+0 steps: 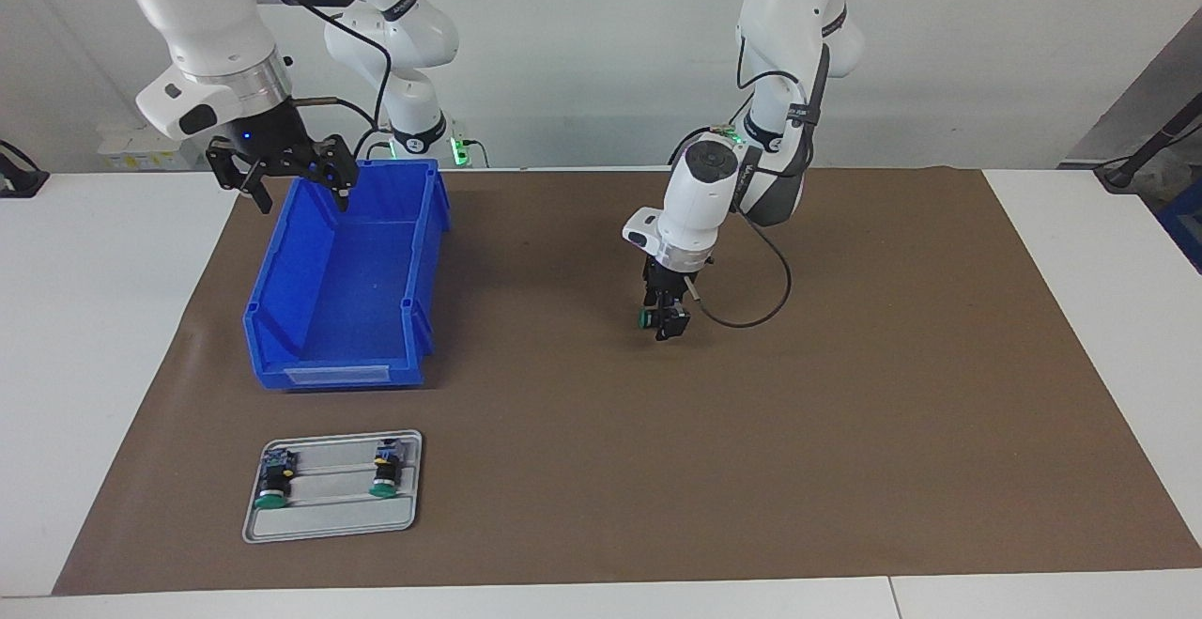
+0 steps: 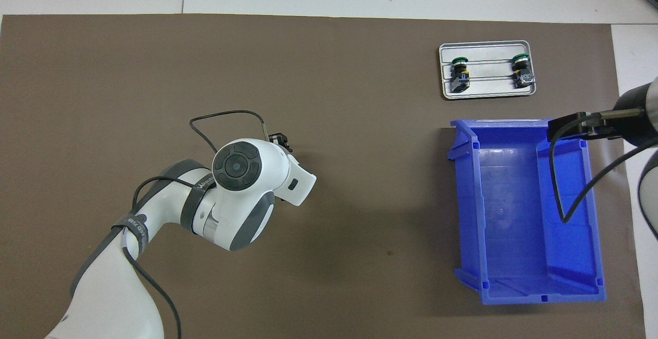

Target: Place and press button with both arms

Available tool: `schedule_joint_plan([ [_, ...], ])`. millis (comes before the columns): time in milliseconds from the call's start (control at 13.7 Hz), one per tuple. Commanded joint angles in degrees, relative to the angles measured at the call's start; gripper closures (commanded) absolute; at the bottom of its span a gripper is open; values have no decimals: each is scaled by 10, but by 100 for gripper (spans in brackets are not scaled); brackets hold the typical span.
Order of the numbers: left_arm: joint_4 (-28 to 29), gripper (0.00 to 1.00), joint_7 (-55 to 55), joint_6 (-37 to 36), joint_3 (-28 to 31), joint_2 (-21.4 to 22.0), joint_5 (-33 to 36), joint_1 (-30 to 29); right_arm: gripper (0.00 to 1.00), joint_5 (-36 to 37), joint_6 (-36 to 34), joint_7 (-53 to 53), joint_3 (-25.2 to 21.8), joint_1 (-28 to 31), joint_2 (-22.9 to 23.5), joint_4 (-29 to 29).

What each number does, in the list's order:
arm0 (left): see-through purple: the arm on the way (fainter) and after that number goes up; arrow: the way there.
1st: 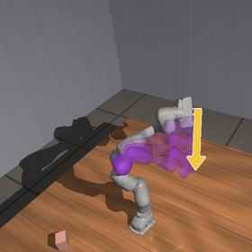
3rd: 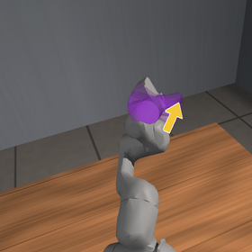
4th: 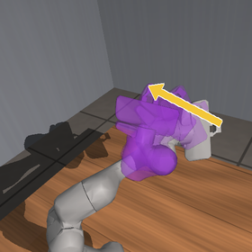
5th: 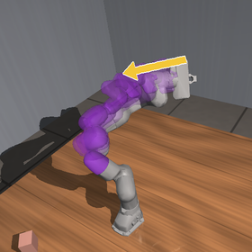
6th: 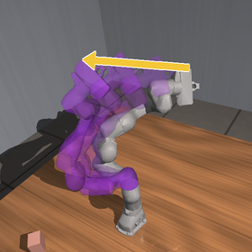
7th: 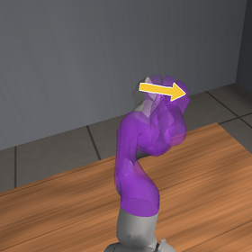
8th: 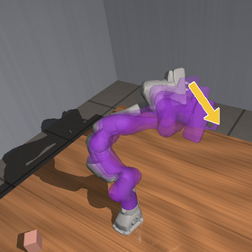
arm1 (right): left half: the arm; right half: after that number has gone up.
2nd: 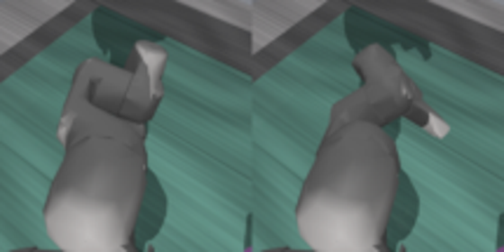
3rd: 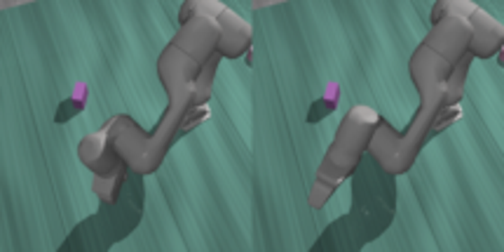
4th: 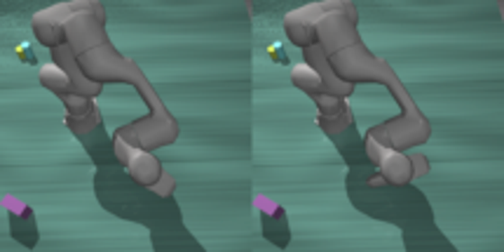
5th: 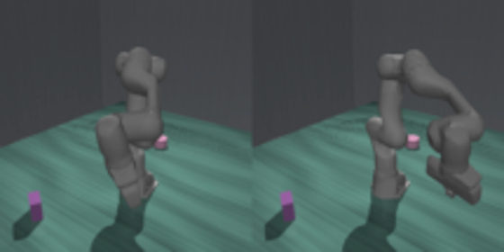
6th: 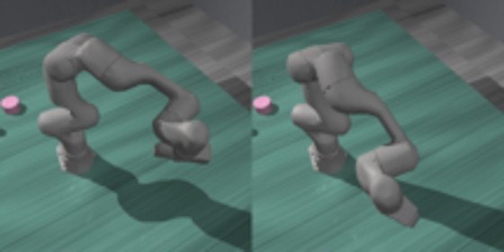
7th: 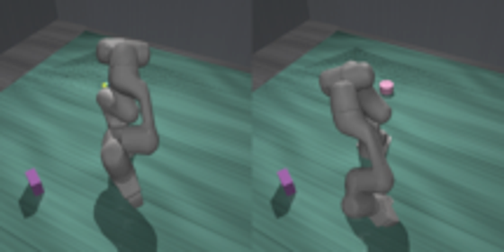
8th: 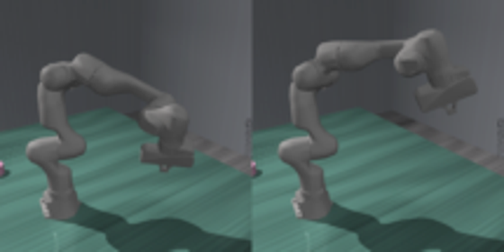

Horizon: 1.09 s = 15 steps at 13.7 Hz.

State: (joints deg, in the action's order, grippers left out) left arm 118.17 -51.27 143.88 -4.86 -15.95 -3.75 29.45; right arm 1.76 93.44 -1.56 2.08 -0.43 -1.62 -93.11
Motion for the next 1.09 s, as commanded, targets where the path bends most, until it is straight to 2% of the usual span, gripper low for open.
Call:
schedule_joint_plan([
  [0, 6, 22, 5, -7, 0, -6, -3, 4, 0, 5, 6, -2, 6, 3, 5, 7],
  [364, 12, 22, 6, -3, -1, -6, -4, 7, 0, 0, 3, -31, 7, -4, -2, 5],
  [509, 16, 22, 6, 4, -1, -7, -4, 8, 0, 0, -1, -41, -19, -42, -6, 2],
  [728, 30, 23, 6, 18, -1, -8, -4, 11, 0, -1, -4, -49, -32, -50, -7, -1],
  [1019, 32, 33, 17, 22, -1, -8, -4, 11, 0, -1, -4, -49, -38, -51, -4, -3],
])
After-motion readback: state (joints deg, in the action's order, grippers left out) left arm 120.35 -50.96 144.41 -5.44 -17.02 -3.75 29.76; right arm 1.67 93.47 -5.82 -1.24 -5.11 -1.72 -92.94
